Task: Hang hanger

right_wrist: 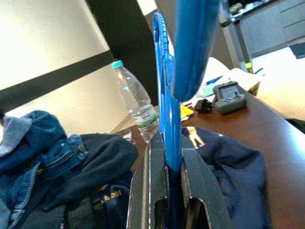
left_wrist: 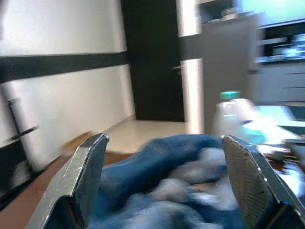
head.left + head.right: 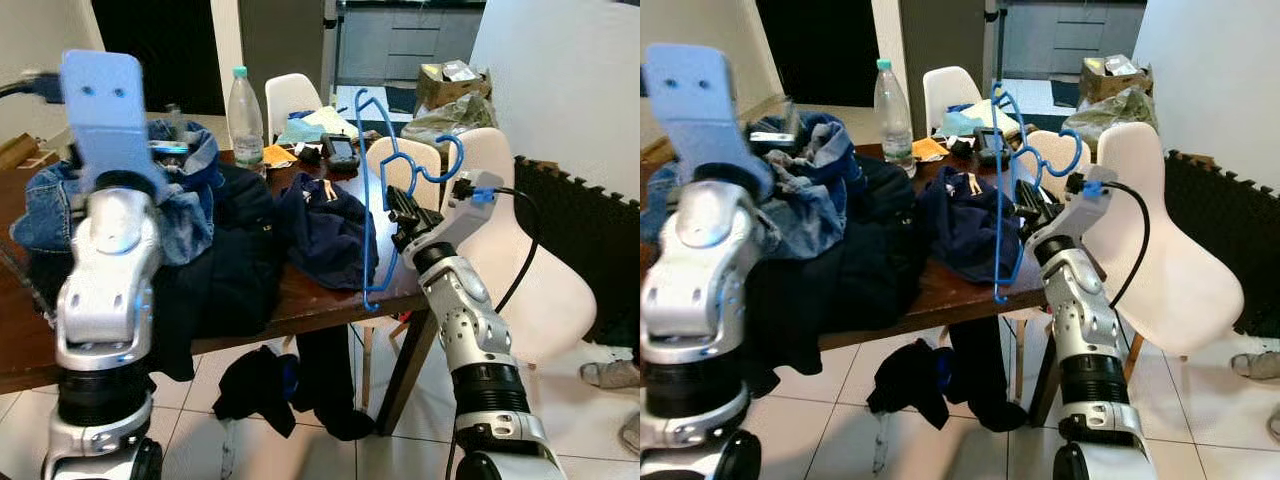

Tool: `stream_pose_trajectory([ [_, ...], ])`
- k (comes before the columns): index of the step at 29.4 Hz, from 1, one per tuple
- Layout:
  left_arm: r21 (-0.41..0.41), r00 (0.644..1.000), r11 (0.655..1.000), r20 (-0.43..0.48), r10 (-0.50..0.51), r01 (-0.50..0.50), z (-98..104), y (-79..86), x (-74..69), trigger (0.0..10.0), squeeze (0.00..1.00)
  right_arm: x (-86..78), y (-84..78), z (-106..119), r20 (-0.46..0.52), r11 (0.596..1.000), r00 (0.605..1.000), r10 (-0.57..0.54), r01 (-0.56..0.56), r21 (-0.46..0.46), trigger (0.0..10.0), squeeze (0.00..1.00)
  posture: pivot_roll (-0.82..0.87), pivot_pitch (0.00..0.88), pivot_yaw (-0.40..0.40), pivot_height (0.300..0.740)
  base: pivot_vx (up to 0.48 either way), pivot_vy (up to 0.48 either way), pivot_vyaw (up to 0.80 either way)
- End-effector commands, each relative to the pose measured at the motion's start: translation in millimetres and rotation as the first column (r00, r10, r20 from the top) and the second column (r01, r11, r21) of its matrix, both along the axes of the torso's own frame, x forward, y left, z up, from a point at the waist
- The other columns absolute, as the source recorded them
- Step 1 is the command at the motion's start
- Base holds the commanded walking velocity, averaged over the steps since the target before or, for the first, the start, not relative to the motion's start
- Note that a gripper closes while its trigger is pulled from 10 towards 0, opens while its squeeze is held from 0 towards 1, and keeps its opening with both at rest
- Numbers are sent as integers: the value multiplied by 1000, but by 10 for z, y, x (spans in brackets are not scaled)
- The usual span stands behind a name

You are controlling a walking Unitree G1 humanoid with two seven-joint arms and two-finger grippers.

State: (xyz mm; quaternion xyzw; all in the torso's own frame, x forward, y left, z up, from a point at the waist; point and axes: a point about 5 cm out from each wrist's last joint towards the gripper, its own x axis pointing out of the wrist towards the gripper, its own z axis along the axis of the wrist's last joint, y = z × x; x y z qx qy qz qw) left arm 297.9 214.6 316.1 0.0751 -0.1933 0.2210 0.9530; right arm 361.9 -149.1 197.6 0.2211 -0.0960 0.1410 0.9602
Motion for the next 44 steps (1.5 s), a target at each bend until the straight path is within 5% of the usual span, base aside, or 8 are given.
stream_pose_trajectory([
  [1,-20,996,996,-19,82,-83,-29,173,-72,10000,0,-3,18,-55,-25,1000,1000,8,-9,-16,10000,0,197,16,-5,740,0,0,0],
  [8,-72,989,988,-65,133,-137,-139,284,-196,10000,0,-3,9,-61,-30,1000,1000,8,-9,-23,10000,0,201,25,-1,740,0,0,0],
  [13,-164,969,975,-223,109,-148,-556,296,-291,10000,0,5,-10,-61,-36,1000,999,3,-4,-26,10000,0,209,45,-8,740,0,0,0],
  [30,-89,984,996,-177,8,-24,-457,82,-225,10000,0,13,-41,-44,-32,1000,999,-10,9,-27,10000,0,206,46,-12,740,0,0,0],
  [37,-113,976,971,-75,205,-213,-179,619,-472,10000,0,28,-1,-53,-40,999,999,13,-14,-29,10000,0,236,58,-36,740,0,0,0],
  [39,-113,976,971,-75,205,-213,-179,619,-472,10000,0,28,-1,-53,-40,999,999,13,-14,-29,10000,0,236,58,-36,740,0,0,0],
  [41,-122,948,940,-33,317,-318,-58,1016,-616,10000,0,38,23,-53,-39,999,999,25,-26,-24,10000,0,242,58,-45,740,0,0,0],
  [44,-187,944,926,-27,328,-327,-85,1164,-639,10000,0,41,30,-50,-37,999,999,28,-29,-21,10000,0,234,55,-46,740,0,0,0],
])
